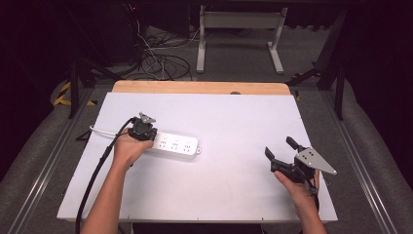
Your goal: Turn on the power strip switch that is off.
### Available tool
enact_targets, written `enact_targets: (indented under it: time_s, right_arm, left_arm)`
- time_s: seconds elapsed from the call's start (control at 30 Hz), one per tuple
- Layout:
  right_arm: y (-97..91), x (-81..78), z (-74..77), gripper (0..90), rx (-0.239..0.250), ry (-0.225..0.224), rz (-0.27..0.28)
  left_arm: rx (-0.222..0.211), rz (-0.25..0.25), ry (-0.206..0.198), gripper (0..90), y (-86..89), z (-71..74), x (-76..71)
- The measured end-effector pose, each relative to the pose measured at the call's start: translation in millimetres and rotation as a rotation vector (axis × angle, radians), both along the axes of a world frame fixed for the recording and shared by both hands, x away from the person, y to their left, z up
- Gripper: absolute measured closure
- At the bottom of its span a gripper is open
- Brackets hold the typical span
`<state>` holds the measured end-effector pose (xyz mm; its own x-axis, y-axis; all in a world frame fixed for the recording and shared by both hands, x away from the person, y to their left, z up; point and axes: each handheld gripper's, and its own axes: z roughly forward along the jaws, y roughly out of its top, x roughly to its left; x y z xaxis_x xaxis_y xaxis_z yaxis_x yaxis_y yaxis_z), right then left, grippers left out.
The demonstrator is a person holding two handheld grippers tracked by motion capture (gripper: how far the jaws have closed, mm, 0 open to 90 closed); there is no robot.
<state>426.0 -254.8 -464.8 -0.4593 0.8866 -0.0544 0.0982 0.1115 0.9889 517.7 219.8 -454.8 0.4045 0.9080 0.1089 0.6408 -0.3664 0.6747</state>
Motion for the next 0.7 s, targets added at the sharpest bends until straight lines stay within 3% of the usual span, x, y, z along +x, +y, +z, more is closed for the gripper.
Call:
enact_targets:
  time_s: [0.03,0.13,0.3,0.47,0.6,0.7]
  right_arm:
    - [0.0,0.0,0.0,15.2,0.000,0.000,0.000]
    - [0.1,-0.4,0.1,15.2,0.001,0.000,0.000]
    - [-1.4,-1.5,0.7,15.2,0.005,-0.003,-0.005]
    - [-2.6,-0.9,0.6,15.2,0.008,0.001,-0.014]
    - [-1.2,-1.2,1.5,15.2,0.006,-0.003,-0.012]
    - [-0.5,-0.9,1.6,15.2,0.004,-0.004,-0.011]
  left_arm:
    - [-0.017,-0.012,0.009,90.0,-1.5,-0.4,-0.2]
    - [-0.016,-0.003,0.016,90.0,-4.1,0.2,-0.1]
    - [0.020,0.001,0.001,90.0,-1.3,0.8,-1.9]
    - [0.032,0.018,0.012,90.0,1.9,1.4,-3.6]
    - [-0.006,0.021,0.007,90.0,5.9,-0.9,-3.1]
    - [-0.008,0.016,0.002,90.0,6.8,-1.3,-2.7]
